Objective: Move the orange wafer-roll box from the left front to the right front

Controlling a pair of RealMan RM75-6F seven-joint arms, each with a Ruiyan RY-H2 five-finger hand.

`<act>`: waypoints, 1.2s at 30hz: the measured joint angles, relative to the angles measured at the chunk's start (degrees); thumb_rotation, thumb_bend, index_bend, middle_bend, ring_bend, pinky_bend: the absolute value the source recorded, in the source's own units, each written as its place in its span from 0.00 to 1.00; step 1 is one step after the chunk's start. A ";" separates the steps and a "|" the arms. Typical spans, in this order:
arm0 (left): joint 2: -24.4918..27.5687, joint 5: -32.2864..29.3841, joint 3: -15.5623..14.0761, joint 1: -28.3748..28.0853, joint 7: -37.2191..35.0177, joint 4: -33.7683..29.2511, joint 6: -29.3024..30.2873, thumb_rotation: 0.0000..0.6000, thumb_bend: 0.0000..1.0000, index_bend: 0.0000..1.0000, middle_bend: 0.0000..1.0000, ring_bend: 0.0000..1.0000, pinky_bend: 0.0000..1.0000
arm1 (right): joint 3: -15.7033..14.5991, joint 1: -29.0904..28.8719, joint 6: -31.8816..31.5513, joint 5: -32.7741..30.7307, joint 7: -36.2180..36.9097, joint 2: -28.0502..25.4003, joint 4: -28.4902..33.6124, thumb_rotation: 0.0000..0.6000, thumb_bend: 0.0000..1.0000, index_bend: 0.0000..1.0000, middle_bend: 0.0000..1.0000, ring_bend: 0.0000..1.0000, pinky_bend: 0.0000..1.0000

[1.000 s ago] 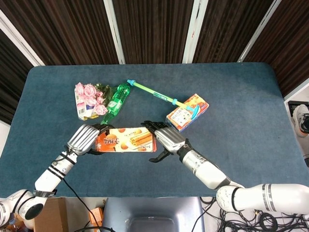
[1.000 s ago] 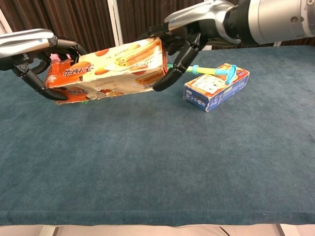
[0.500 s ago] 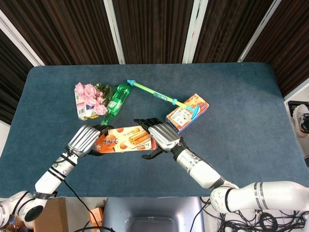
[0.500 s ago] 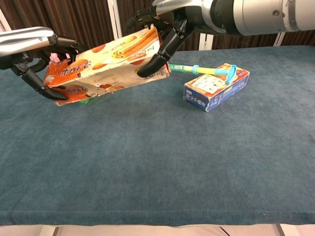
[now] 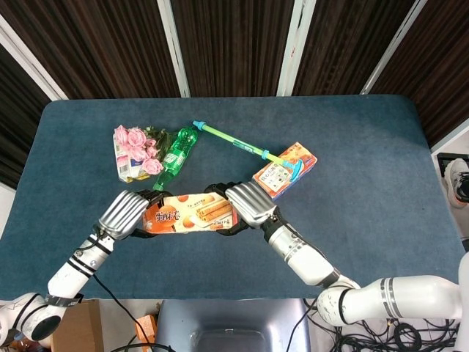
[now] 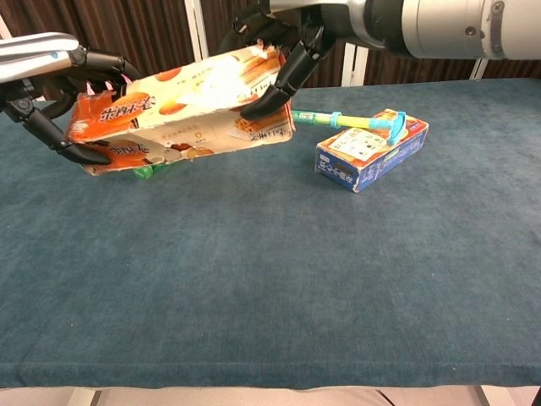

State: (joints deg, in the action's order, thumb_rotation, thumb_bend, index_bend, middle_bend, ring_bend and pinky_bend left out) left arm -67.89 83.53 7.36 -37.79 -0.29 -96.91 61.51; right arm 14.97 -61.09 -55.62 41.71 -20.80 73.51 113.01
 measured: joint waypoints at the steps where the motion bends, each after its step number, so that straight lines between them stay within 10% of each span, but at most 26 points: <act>1: 0.21 -0.06 -0.01 0.15 -0.56 -0.07 0.12 1.00 0.22 0.33 0.38 0.35 0.51 | -0.03 0.19 -0.13 0.55 0.13 -0.10 0.02 1.00 0.52 0.86 0.82 0.79 0.93; 7: 2.63 -0.07 0.01 0.72 -5.02 -0.94 -0.13 1.00 0.17 0.06 0.08 0.07 0.28 | -0.19 2.61 -0.76 5.81 3.11 -1.80 0.27 1.00 0.54 0.90 0.84 0.81 0.95; 19: 7.91 3.03 0.58 2.99 -10.06 -1.04 4.71 1.00 0.16 0.02 0.04 0.04 0.23 | -0.28 8.41 -0.98 16.28 12.12 -6.04 0.65 1.00 0.56 0.92 0.85 0.83 0.97; 26: 12.32 1.16 -1.35 7.37 -11.50 2.67 5.91 1.00 0.15 0.01 0.04 0.03 0.20 | -5.46 17.56 -4.09 31.02 23.88 -11.27 0.07 1.00 0.56 0.92 0.85 0.83 0.97; 36: 9.65 0.89 -5.13 11.08 -13.01 11.54 5.13 1.00 0.18 0.00 0.02 0.02 0.19 | -15.29 28.38 -11.42 47.39 45.35 -7.48 -22.11 1.00 0.56 0.90 0.85 0.72 0.79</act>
State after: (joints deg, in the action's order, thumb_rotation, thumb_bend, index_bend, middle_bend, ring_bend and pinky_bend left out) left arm -58.25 84.42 2.24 -26.71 -13.30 -85.36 66.64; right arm -0.32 -32.71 -67.04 89.10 24.55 66.04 90.91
